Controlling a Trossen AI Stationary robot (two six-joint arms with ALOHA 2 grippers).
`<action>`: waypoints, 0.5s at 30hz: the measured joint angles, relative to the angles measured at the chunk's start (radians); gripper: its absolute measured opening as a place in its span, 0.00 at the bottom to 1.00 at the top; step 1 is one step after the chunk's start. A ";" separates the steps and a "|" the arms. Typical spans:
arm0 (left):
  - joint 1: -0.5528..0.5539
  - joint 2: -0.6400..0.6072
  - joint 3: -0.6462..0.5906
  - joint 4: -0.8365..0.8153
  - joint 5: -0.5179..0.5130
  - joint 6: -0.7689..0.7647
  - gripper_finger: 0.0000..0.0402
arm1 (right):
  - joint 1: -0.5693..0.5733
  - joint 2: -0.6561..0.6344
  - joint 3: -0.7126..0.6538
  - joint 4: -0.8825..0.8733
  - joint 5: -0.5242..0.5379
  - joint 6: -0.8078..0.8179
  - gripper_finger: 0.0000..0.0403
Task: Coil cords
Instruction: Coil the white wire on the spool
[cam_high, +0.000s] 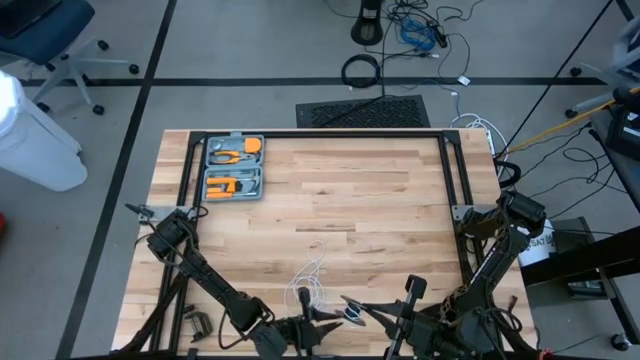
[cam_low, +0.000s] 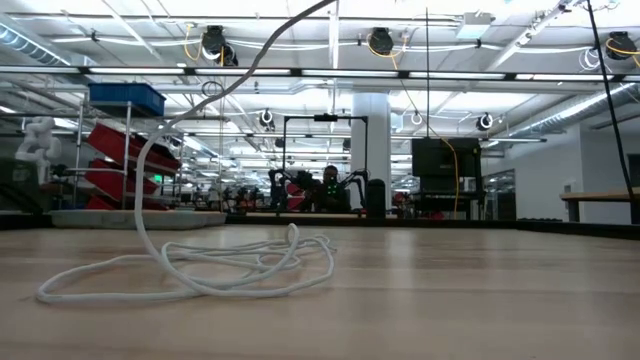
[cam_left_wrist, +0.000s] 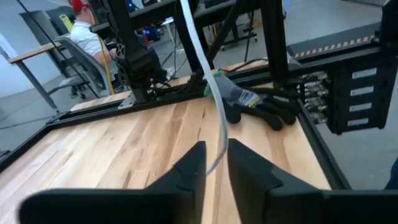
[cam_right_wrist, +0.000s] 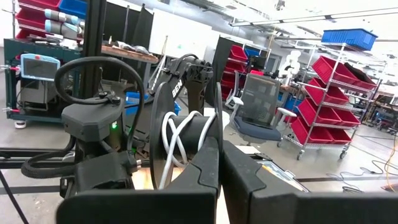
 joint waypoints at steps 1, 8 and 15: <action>0.000 0.000 0.000 0.005 0.000 0.000 0.14 | 0.000 0.000 0.000 0.000 0.000 0.000 0.00; -0.001 0.000 0.000 0.008 -0.004 0.000 0.02 | 0.000 0.000 0.000 0.000 0.000 0.005 0.00; -0.027 -0.006 0.000 -0.026 -0.079 0.009 0.01 | 0.001 0.000 0.000 0.000 0.000 0.007 0.00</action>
